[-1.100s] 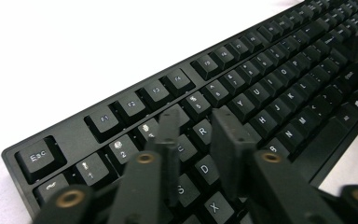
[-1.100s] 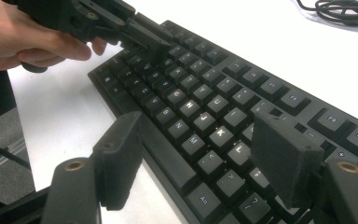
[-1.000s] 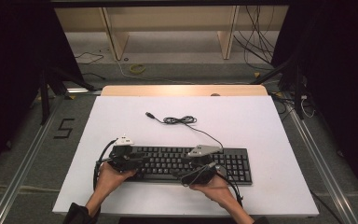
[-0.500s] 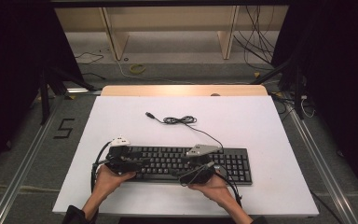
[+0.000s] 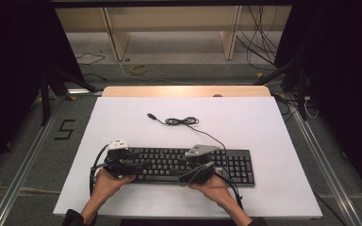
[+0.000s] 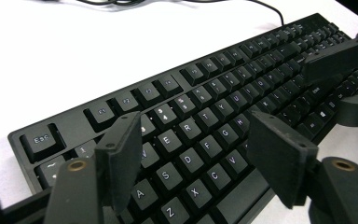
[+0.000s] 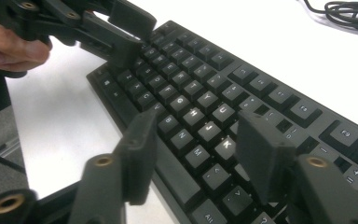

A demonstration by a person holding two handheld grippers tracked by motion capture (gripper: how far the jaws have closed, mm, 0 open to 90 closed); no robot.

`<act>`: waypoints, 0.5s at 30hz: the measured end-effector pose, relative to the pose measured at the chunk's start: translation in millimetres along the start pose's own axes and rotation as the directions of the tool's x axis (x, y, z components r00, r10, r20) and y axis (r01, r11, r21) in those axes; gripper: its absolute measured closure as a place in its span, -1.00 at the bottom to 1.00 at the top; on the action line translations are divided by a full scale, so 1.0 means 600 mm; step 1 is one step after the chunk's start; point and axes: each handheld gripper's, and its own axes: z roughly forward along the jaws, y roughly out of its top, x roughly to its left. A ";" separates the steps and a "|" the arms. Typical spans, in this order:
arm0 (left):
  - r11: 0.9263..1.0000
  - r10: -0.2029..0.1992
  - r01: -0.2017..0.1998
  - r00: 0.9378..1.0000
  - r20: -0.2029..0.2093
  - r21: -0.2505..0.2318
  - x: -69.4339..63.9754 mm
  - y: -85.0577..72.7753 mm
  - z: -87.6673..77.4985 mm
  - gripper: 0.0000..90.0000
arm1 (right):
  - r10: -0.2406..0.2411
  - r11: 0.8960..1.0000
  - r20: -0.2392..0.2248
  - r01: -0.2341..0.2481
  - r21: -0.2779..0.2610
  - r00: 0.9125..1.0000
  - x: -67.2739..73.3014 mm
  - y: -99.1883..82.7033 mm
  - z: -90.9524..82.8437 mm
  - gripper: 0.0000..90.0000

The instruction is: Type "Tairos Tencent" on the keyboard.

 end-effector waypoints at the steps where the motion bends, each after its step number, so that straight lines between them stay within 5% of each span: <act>1: 1.000 -0.003 0.003 1.000 0.001 -0.005 -0.001 0.000 -0.001 -0.23 | 0.004 1.000 -0.002 -0.004 0.002 1.000 0.000 0.000 0.001 0.20; 15: 0.999 0.008 -0.007 1.000 0.024 -0.038 -0.007 -0.006 -0.009 -0.29 | -0.022 0.999 -0.001 0.022 0.026 1.000 0.004 0.007 0.025 0.82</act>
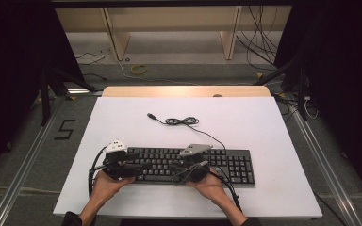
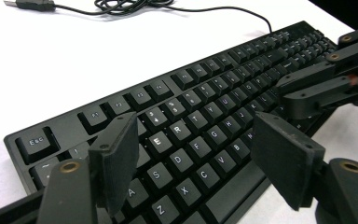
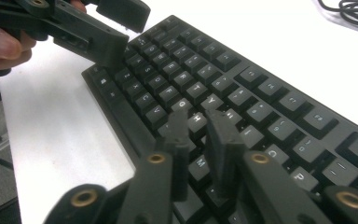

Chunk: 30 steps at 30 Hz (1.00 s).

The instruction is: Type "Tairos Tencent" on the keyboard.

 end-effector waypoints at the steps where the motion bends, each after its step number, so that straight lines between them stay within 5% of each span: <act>1: 1.000 0.000 0.000 1.000 0.002 -0.002 0.000 -0.001 0.000 -0.29 | -0.002 1.000 -0.001 0.002 0.003 1.000 0.000 0.000 0.002 0.84; 30: 1.000 0.013 -0.013 1.000 0.010 0.005 -0.001 -0.013 -0.007 -0.32 | -0.020 0.997 0.013 0.019 0.070 1.000 0.007 -0.010 0.050 1.00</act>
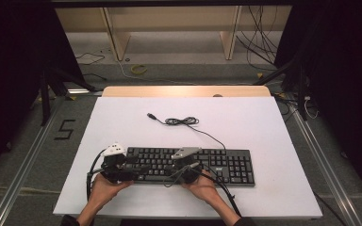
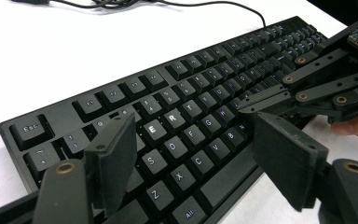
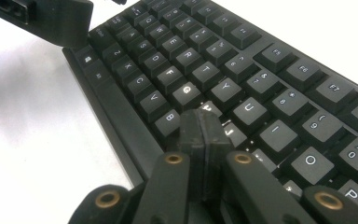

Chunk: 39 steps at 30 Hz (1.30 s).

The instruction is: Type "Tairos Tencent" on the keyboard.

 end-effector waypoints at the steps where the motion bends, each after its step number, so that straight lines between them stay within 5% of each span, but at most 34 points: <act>1: 1.000 -0.003 0.003 1.000 0.000 -0.002 0.000 0.000 0.000 -0.32 | 0.000 1.000 -0.001 0.000 -0.001 1.000 0.000 0.000 0.000 1.00; 21: 1.000 0.017 -0.017 1.000 0.015 0.009 -0.004 0.000 0.003 -0.17 | 0.038 0.996 -0.025 -0.040 -0.086 0.999 -0.013 0.004 -0.052 0.42; 39: 0.996 0.057 -0.059 0.998 0.035 0.060 -0.011 0.002 0.006 0.45 | 0.055 0.993 -0.026 -0.058 -0.108 0.998 -0.016 -0.004 -0.079 0.04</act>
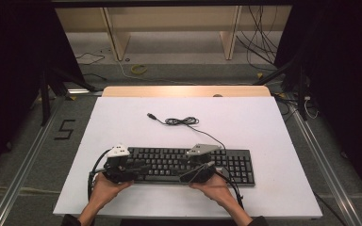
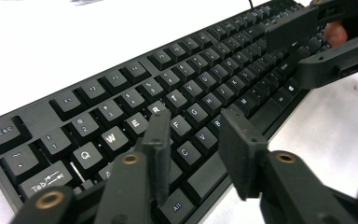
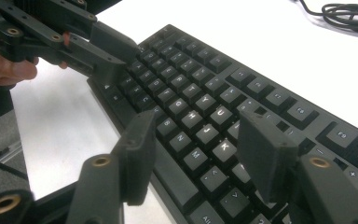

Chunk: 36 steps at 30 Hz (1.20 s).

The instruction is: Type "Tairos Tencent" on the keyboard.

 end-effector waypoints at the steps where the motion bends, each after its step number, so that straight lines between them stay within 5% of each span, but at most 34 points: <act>1: 1.000 0.005 -0.005 1.000 -0.001 0.008 -0.001 0.000 0.001 0.49 | 0.001 1.000 -0.002 -0.001 -0.002 1.000 0.000 0.000 -0.001 0.03; 17: 0.996 0.059 -0.059 0.998 0.001 0.061 -0.010 0.006 0.016 0.97 | 0.013 1.000 0.001 -0.013 -0.013 1.000 -0.002 -0.007 -0.014 -0.13; 36: 0.989 0.077 -0.075 0.997 -0.012 0.130 -0.010 0.005 0.045 0.98 | 0.007 1.000 -0.003 -0.007 -0.014 1.000 0.001 -0.016 -0.024 -0.19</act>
